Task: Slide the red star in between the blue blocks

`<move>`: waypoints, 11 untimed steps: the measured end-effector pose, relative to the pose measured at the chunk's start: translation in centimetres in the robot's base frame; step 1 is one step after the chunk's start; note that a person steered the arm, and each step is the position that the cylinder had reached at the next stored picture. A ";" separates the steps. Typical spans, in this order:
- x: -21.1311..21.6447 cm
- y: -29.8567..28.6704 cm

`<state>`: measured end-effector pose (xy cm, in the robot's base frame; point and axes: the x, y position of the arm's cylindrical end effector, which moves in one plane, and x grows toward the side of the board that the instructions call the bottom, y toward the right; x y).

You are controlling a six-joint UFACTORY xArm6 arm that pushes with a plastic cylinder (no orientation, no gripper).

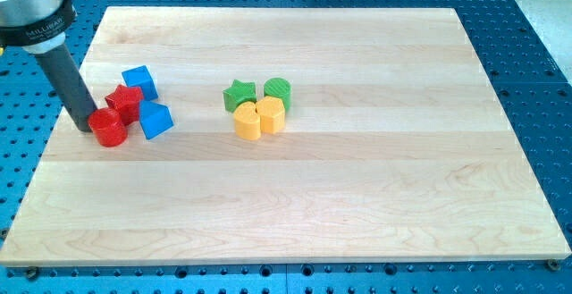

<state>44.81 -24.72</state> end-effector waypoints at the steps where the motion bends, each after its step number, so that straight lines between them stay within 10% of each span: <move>1: 1.3 -1.7; 3: 7.9 -2.0; 9: -5.8 3.7; 11: 4.8 0.4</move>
